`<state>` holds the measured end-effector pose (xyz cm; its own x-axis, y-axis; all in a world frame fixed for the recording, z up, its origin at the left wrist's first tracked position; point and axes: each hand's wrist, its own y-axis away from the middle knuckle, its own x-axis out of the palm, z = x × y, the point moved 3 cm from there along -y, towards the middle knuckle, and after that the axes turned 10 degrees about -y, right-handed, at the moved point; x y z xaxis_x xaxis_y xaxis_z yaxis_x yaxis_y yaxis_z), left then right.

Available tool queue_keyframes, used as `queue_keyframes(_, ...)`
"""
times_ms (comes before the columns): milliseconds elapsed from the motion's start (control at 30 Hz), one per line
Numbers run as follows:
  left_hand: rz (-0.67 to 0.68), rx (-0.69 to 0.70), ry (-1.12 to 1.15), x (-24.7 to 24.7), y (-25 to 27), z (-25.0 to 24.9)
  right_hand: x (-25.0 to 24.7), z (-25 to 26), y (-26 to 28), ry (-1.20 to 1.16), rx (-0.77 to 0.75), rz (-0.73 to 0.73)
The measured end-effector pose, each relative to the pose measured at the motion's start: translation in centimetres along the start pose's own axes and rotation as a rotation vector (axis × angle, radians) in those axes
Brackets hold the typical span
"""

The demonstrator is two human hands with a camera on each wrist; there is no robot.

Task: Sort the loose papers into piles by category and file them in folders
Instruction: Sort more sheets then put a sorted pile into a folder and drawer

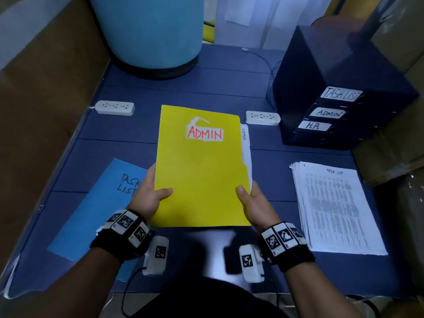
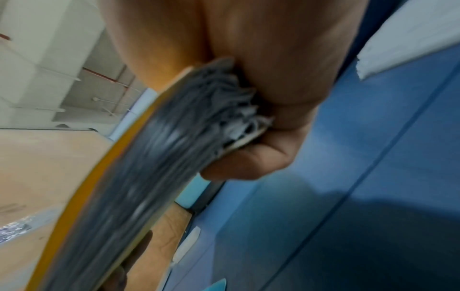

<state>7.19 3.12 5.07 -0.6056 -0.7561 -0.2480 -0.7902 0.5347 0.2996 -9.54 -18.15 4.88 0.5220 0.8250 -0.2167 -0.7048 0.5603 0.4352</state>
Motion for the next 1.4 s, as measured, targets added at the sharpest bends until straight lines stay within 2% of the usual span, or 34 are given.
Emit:
queue_keyframes(167, 0.095, 0.014, 0.118, 4.5, -0.2, -3.4, -5.5, 2.8, 2.1, 0.075, -0.041, -0.075)
queue_keyframes(367, 0.068, 0.078, 0.191, 9.5, -0.3, -7.8, -13.7, 4.1, 2.0, -0.037, -0.065, -0.067)
queue_keyframes(433, 0.072, 0.082, 0.228, 11.0, -0.6, -9.0, -17.5, 4.4, 0.1, 0.013, -0.107, -0.114)
queue_keyframes(533, 0.058, 0.089, 0.295, 13.1, -0.9, -10.8, -23.2, 4.5, -4.2, 0.214, -0.126, -0.238)
queue_keyframes(700, 0.015, 0.105, 0.319, 15.7, -1.7, -12.5, -28.4, 5.2, -11.6, 0.356, -0.103, -0.36)
queue_keyframes(900, -0.053, 0.086, 0.331, 16.9, -2.2, -13.4, -30.7, 6.0, -18.0, 0.359, -0.049, -0.365)
queue_keyframes(1100, -0.085, 0.063, 0.331, 17.0, -2.2, -13.4, -31.6, 6.2, -20.8, 0.346, -0.04, -0.328)
queue_keyframes(1233, -0.084, 0.058, 0.321, 16.9, -2.3, -13.6, -32.0, 5.8, -19.8, 0.351, -0.081, -0.342)
queue_keyframes(1400, -0.061, 0.073, 0.317, 16.9, -2.1, -14.3, -31.7, 3.9, -15.2, 0.385, -0.137, -0.379)
